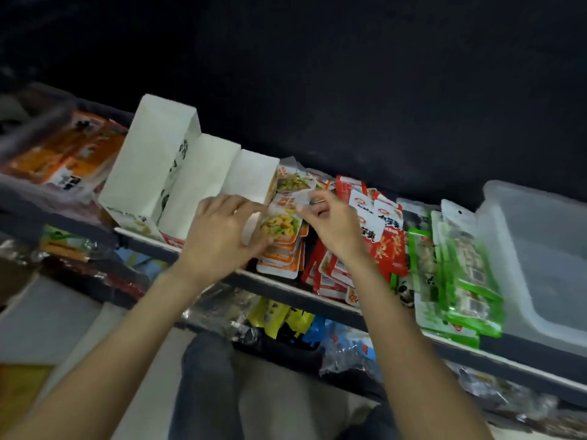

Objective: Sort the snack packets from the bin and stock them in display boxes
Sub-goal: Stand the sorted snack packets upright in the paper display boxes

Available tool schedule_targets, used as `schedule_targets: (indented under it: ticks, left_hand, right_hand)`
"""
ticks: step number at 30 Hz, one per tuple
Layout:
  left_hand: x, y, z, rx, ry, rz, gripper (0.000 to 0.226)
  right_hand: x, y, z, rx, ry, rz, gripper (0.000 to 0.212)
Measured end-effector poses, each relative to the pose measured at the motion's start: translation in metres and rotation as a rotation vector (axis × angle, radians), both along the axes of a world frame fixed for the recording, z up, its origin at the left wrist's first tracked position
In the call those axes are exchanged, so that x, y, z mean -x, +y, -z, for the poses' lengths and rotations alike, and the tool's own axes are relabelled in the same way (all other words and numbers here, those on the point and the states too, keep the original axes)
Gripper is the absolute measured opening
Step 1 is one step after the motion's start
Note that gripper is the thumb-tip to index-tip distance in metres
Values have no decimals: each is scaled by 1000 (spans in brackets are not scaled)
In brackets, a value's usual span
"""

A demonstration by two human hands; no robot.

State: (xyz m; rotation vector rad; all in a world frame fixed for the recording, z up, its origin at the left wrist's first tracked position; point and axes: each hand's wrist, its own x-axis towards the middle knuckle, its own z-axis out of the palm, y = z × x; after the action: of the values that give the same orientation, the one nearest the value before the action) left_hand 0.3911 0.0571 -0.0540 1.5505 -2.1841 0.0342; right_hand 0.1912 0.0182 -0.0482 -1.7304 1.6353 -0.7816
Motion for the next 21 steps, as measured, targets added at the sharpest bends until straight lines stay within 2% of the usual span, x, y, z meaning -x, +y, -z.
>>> schedule_targets:
  ticks: [5,8,10,13,18,19,21]
  left_hand:
    - [-13,14,4,-162,-18,30,57]
    - [-15,16,6,-155,18,30,57]
    - [-15,16,5,-137,25,39,55]
    - [-17,18,8,-94,32,62,56]
    - [-25,29,22,35,58,39,51]
    - [-29,33,26,89,43,1,47]
    - [-39,42,33,153,35,-100,36]
  right_hand:
    - [-16,-8,1,-76,273,21,62]
    - [-23,-13,1,-99,259,51,64]
    - [-23,-15,0,-132,162,70,66]
    - [-19,-8,-1,-187,-124,143,70]
    - [-8,22,-5,-197,-463,235,76]
    - [-7,28,-6,-194,-545,242,72]
    - [-8,43,-11,-139,-665,205,45]
